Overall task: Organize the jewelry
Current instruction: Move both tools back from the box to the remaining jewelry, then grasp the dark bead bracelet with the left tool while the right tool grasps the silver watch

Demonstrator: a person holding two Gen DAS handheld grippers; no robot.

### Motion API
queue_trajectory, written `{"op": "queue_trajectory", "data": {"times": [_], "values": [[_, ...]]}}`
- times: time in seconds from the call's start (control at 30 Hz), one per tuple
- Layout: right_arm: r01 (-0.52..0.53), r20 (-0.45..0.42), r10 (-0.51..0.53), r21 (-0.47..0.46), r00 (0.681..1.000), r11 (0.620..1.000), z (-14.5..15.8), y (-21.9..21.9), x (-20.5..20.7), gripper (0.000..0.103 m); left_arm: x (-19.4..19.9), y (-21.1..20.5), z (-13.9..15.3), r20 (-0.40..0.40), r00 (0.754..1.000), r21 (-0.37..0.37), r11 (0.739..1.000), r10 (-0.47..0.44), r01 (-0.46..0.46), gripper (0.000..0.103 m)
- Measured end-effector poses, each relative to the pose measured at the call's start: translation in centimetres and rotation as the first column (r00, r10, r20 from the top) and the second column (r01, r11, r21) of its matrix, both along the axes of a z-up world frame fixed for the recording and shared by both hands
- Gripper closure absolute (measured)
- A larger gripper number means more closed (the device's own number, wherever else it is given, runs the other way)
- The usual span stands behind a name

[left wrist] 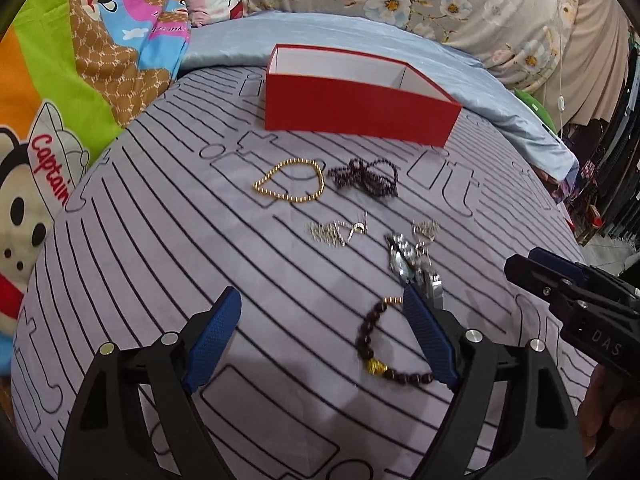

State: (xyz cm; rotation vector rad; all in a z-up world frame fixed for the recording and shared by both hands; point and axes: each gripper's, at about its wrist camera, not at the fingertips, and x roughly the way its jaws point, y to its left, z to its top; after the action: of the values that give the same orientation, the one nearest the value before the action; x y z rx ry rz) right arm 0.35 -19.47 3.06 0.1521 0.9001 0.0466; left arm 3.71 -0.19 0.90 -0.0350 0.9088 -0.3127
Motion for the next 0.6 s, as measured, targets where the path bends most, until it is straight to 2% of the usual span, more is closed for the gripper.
{"op": "queue_trajectory", "data": {"times": [0.2, 0.3, 0.4, 0.6], "values": [[-0.015, -0.001, 0.015, 0.02, 1.0, 1.0, 0.2, 0.5, -0.5, 0.058, -0.7, -0.8, -1.3, -0.028, 0.999, 0.017, 1.0, -0.016, 0.017, 0.037], [-0.026, -0.003, 0.026, 0.027, 1.0, 0.999, 0.1, 0.8, -0.4, 0.058, -0.9, -1.2, -1.5, -0.013, 1.0, 0.038, 0.999, -0.02, 0.021, 0.04], [-0.042, -0.012, 0.043, 0.036, 0.999, 0.998, -0.1, 1.3, -0.2, 0.058, -1.1, -1.7, -1.5, 0.001, 0.999, 0.068, 0.997, -0.038, 0.038, 0.048], [-0.069, -0.024, 0.07, 0.056, 0.997, 0.996, -0.8, 2.5, 0.3, 0.059, -1.3, -1.6, -1.4, 0.015, 0.998, 0.064, 0.996, -0.057, 0.056, 0.076]]}}
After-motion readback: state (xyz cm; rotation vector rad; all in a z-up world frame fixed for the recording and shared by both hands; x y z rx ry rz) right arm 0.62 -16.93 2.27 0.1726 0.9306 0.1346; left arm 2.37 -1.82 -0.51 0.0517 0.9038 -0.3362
